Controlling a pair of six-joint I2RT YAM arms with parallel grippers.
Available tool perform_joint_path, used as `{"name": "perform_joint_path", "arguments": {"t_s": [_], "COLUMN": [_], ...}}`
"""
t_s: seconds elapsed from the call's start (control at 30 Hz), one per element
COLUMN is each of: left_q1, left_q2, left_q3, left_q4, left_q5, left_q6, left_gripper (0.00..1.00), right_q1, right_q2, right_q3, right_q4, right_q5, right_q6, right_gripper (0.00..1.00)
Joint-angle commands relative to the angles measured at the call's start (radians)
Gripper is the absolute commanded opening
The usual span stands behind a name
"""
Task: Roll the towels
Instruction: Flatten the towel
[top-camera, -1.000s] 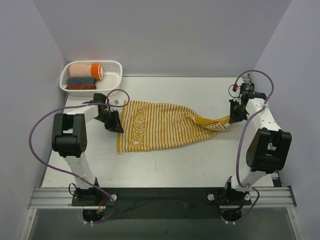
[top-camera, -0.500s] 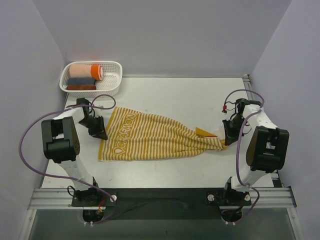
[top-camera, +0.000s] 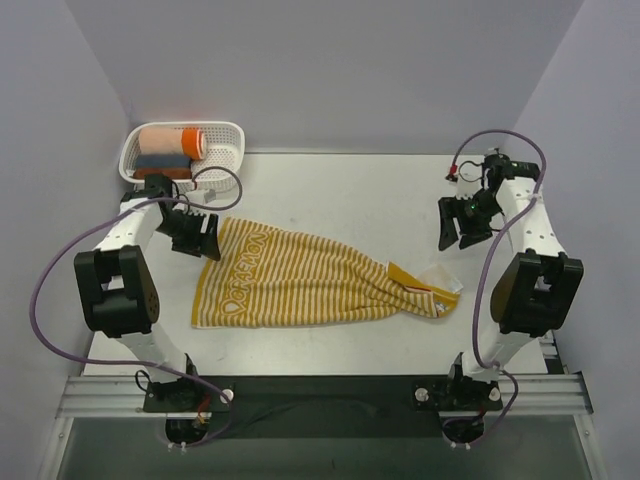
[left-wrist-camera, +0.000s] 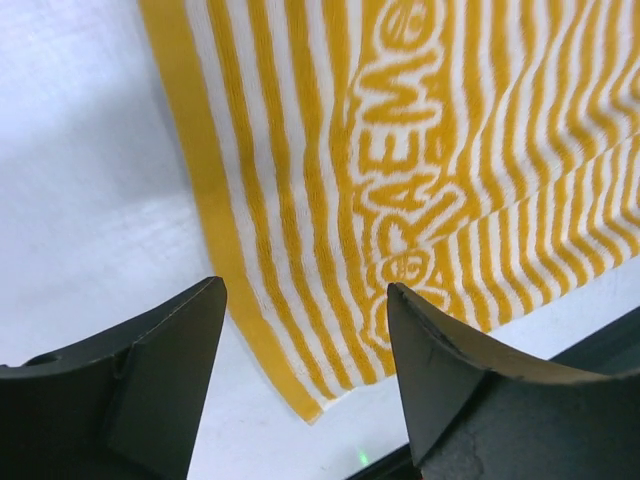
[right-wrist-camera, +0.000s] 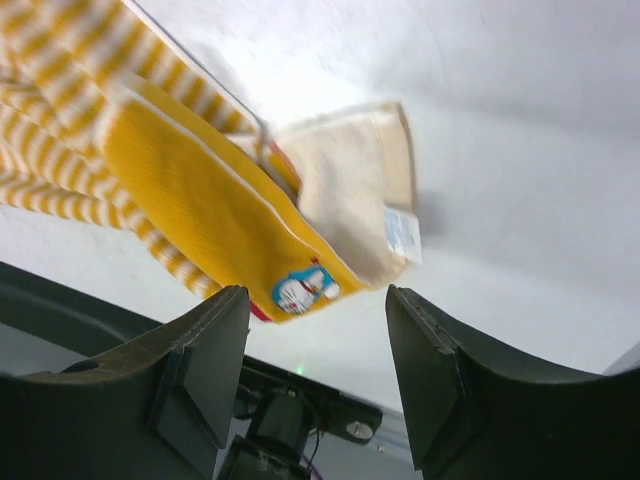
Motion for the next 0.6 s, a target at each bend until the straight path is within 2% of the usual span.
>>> {"name": "perform_joint_path", "arguments": {"t_s": [0.0, 0.1, 0.2, 0.27, 0.3, 0.47, 0.57], "left_q1": [-0.015, -0.046, -0.105, -0.127, -0.186, -0.259, -0.277], "left_q2": [0.018, 0.053, 0.091, 0.124, 0.146, 0.237, 0.3], "left_q3": [0.133, 0.197, 0.256, 0.277, 0.282, 0.314, 0.352], "left_q4": [0.023, 0.072, 0.152, 0.193, 0.232, 0.325, 0.347], "left_q5": [0.05, -0.007, -0.097, -0.169, -0.192, -0.326, -0.375], "left_q6": [0.04, 0.011, -0.008, -0.009, -0.008, -0.015, -0.017], "left_gripper": [0.77, 0.86, 0.88, 0.88, 0.87, 0.84, 0.83], "right_q1": [0.118, 0.212, 0.286, 0.321, 0.33, 0.366, 0.367], "right_q2": [0.078, 0.155, 0.222, 0.262, 0.273, 0.311, 0.334], "right_q3": [0.106, 0.137, 0.137, 0.134, 0.134, 0.114, 0.106], "right_q4": [-0.061, -0.046, -0.018, -0.009, -0.007, 0.016, 0.02], "right_q5": [-0.08, -0.077, -0.02, 0.001, 0.026, 0.061, 0.084], "right_q6": [0.083, 0.134, 0.149, 0.155, 0.164, 0.184, 0.189], "right_gripper": [0.56, 0.57, 0.57, 0.57, 0.56, 0.54, 0.46]}}
